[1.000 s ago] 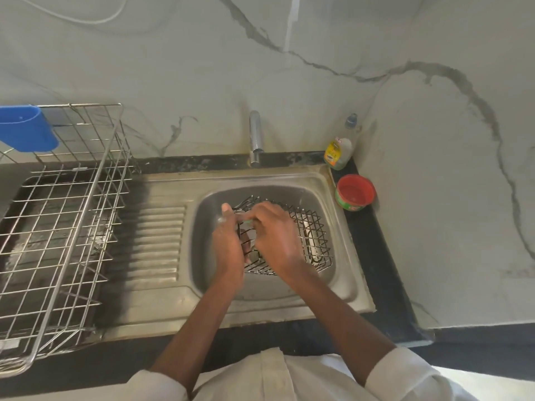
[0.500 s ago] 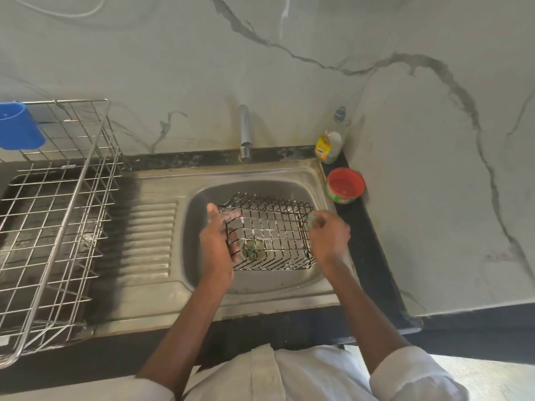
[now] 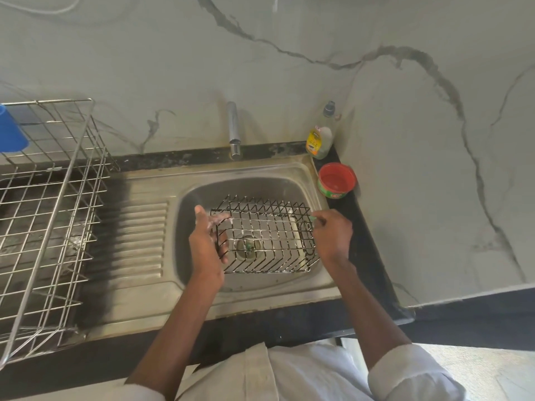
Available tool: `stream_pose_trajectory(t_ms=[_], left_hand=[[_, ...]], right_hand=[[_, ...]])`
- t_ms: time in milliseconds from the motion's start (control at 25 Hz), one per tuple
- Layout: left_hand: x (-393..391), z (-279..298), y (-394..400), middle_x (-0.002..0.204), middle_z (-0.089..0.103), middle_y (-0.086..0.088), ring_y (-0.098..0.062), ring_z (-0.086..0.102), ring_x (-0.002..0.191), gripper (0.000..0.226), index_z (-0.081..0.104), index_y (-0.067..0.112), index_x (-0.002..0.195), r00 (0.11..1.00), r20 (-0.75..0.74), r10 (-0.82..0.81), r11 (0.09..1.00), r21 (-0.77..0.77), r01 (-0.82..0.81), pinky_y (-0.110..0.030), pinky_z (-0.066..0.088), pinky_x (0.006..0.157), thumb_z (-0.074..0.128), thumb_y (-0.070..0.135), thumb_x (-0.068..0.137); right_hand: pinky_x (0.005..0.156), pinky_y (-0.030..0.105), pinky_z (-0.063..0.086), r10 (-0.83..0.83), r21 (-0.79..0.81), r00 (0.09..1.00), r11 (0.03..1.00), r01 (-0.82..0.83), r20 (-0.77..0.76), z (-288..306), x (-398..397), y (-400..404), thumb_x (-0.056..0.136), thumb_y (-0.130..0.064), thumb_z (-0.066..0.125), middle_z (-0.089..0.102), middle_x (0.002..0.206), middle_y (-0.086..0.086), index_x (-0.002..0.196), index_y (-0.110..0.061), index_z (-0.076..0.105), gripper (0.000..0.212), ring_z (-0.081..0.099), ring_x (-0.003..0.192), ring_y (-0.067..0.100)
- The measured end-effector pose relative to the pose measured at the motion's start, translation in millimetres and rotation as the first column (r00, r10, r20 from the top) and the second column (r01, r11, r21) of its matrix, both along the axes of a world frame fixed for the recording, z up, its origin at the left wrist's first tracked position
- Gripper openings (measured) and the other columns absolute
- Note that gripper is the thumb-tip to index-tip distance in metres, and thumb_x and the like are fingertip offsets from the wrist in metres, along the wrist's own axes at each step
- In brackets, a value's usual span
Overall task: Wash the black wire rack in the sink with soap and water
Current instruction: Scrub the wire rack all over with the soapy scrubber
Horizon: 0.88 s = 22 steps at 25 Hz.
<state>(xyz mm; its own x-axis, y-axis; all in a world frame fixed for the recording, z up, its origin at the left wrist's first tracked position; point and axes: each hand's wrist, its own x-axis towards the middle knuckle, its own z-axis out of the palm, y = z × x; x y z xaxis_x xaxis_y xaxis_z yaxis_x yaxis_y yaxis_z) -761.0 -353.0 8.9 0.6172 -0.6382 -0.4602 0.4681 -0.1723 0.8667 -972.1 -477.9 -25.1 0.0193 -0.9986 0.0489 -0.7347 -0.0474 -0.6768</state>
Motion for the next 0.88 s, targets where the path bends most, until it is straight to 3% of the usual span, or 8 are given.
stream_pose_trajectory(t_ms=[80, 160, 240, 360, 440, 520, 800, 880], left_hand=[[-3, 0, -3, 0.062, 0.053, 0.004, -0.009, 0.041, 0.049, 0.070, 0.078, 0.018, 0.115, 1.000, 0.008, -0.015, 1.000, -0.004, 0.015, -0.024, 0.028, 0.041, 0.036, 0.073, 0.105], [-5, 0, -6, 0.063, 0.052, 0.003, -0.010, 0.041, 0.049, 0.068, 0.078, 0.020, 0.113, 0.999, 0.031, -0.020, 1.000, -0.011, 0.021, -0.026, 0.028, 0.042, 0.037, 0.073, 0.105], [-4, 0, -7, 0.070, 0.054, -0.002, -0.010, 0.040, 0.050, 0.065, 0.078, 0.021, 0.111, 0.999, 0.045, -0.007, 1.000, -0.011, 0.007, -0.026, 0.029, 0.042, 0.037, 0.071, 0.106], [5, -3, -3, 0.083, 0.060, -0.006, -0.010, 0.042, 0.053, 0.064, 0.077, 0.023, 0.111, 1.000, 0.026, 0.002, 1.000, -0.005, -0.002, -0.025, 0.029, 0.041, 0.038, 0.072, 0.106], [11, -5, 2, 0.078, 0.059, -0.005, -0.011, 0.042, 0.053, 0.066, 0.078, 0.023, 0.113, 1.000, 0.025, -0.003, 1.000, 0.004, 0.003, -0.025, 0.029, 0.042, 0.038, 0.074, 0.104], [15, -5, 5, 0.072, 0.056, -0.002, -0.011, 0.041, 0.053, 0.068, 0.078, 0.022, 0.116, 1.000, 0.025, -0.003, 1.000, 0.008, 0.003, -0.024, 0.028, 0.041, 0.038, 0.076, 0.103], [17, 1, 9, 0.068, 0.051, 0.001, -0.009, 0.037, 0.049, 0.061, 0.076, 0.021, 0.116, 0.998, 0.063, 0.000, 1.000, -0.029, 0.002, -0.023, 0.026, 0.039, 0.037, 0.067, 0.109], [8, 6, 8, 0.062, 0.049, 0.001, -0.010, 0.038, 0.047, 0.060, 0.078, 0.022, 0.112, 0.994, 0.109, -0.031, 0.998, -0.046, 0.036, -0.023, 0.026, 0.039, 0.037, 0.065, 0.109]], right_hand=[[0.079, 0.015, 0.054, 0.131, -0.114, 0.991, 0.985, -0.127, 0.029, 9, 28, 18, 0.090, 0.009, 0.064, 0.077, 0.101, 0.004, 0.102, -0.011, 0.081, 0.029, 0.066, 0.081, 0.009], [0.084, 0.006, 0.051, 0.344, -0.221, 0.938, 0.919, -0.328, 0.038, 18, 60, 37, 0.088, 0.013, 0.065, 0.077, 0.098, 0.003, 0.099, -0.009, 0.081, 0.030, 0.067, 0.083, 0.007], [0.085, 0.008, 0.053, 0.466, -0.240, 0.884, 0.861, -0.448, 0.022, 20, 70, 40, 0.087, 0.015, 0.065, 0.077, 0.100, 0.001, 0.101, -0.009, 0.080, 0.032, 0.070, 0.086, 0.008], [0.076, 0.025, 0.061, 0.270, -0.136, 0.962, 0.955, -0.263, 0.035, 10, 37, 21, 0.082, 0.021, 0.063, 0.076, 0.100, -0.001, 0.097, -0.013, 0.080, 0.041, 0.071, 0.085, 0.011], [0.074, 0.026, 0.057, 0.057, 0.015, 0.998, 0.998, -0.057, -0.014, 2, 8, 9, 0.082, 0.019, 0.064, 0.075, 0.102, 0.004, 0.097, -0.012, 0.080, 0.038, 0.071, 0.085, 0.019], [0.077, 0.026, 0.054, -0.013, 0.089, 0.996, 0.996, 0.020, -0.086, -1, -2, 8, 0.085, 0.013, 0.066, 0.074, 0.105, 0.006, 0.100, -0.012, 0.078, 0.032, 0.069, 0.088, 0.023], [0.079, 0.025, 0.054, 0.060, -0.010, 0.997, 0.998, -0.060, -0.054, 24, 35, 17, 0.086, 0.015, 0.062, 0.073, 0.112, 0.004, 0.110, -0.010, 0.077, 0.037, 0.069, 0.093, 0.020], [0.077, 0.005, 0.046, 0.127, -0.071, 0.992, 0.989, -0.128, -0.018, 33, 61, 28, 0.087, 0.015, 0.062, 0.074, 0.111, 0.004, 0.110, -0.011, 0.077, 0.038, 0.067, 0.090, 0.013]])
